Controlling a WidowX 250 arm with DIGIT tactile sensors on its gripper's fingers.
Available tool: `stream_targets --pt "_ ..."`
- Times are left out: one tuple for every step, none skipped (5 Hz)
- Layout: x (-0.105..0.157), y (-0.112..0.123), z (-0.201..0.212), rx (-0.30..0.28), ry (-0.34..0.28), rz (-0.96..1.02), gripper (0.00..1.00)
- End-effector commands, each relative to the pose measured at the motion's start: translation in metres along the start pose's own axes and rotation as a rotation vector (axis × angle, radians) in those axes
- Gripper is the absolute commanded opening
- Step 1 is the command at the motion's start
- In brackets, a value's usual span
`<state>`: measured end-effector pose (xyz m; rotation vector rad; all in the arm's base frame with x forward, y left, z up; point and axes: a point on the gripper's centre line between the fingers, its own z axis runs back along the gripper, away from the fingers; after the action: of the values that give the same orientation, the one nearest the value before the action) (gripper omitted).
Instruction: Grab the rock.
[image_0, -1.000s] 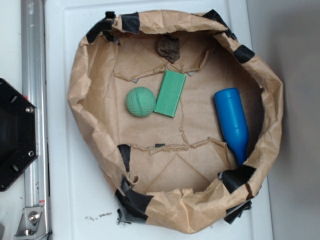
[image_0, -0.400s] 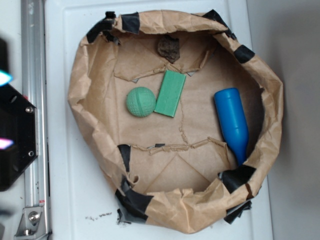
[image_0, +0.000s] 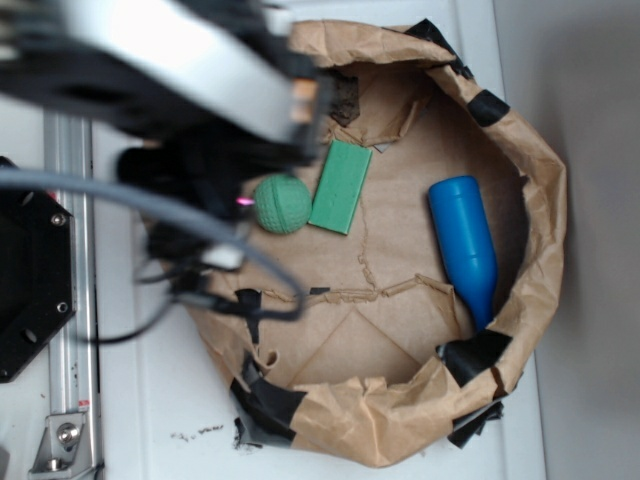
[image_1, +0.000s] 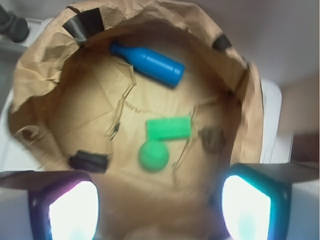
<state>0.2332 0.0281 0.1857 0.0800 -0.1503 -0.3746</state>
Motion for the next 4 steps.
stream_targets --pt "0.030 -0.014 -0.064 0.103 0.259 -0.492 1.00" --pt "0.020 -0.012 -0.085 0.145 0.331 -0.646 1.00" --pt "0.011 -0.008 -0.085 0.124 0.318 -0.700 1.00" --pt "0.000 0.014 -0.091 0.159 0.308 -0.701 1.00"
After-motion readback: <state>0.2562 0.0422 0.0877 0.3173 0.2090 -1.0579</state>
